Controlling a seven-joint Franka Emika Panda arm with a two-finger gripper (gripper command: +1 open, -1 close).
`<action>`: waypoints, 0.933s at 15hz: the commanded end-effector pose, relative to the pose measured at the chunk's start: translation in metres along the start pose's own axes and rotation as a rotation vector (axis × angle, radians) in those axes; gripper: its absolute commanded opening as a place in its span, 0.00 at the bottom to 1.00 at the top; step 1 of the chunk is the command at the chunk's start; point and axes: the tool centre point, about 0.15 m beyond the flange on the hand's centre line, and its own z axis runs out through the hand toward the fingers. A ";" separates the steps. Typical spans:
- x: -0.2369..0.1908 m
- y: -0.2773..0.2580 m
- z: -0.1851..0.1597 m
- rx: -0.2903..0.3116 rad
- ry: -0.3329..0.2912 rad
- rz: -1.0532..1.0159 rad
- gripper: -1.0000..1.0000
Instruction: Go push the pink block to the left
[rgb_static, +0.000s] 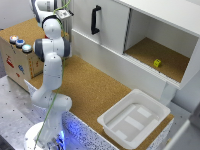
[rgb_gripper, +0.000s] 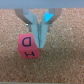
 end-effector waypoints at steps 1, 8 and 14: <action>-0.022 -0.031 0.017 -0.021 0.126 0.026 0.00; -0.006 -0.050 0.024 0.004 0.141 0.080 0.00; -0.006 -0.055 0.024 0.004 0.118 0.095 0.00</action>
